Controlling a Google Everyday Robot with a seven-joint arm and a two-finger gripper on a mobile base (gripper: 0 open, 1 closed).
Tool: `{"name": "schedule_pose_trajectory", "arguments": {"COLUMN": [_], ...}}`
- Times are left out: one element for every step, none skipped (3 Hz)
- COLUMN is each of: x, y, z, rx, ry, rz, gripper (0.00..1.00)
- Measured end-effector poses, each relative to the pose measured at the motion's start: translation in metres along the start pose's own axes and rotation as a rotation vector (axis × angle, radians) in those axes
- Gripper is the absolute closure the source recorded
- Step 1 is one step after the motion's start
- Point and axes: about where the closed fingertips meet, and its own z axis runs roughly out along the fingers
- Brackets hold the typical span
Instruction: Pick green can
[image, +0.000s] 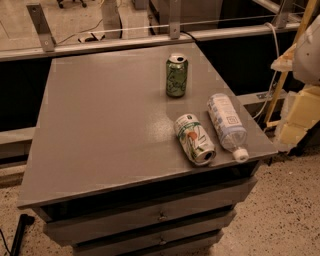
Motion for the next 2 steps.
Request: {"name": "schedule_pose_trajectory", "arguments": {"x": [0.0, -0.017], "y": [0.0, -0.043], "z": [0.0, 0.016], "rx": [0.0, 0.034], "ry": [0.0, -0.044], "rz": [0.0, -0.01], "gripper": [0.0, 0.0]}}
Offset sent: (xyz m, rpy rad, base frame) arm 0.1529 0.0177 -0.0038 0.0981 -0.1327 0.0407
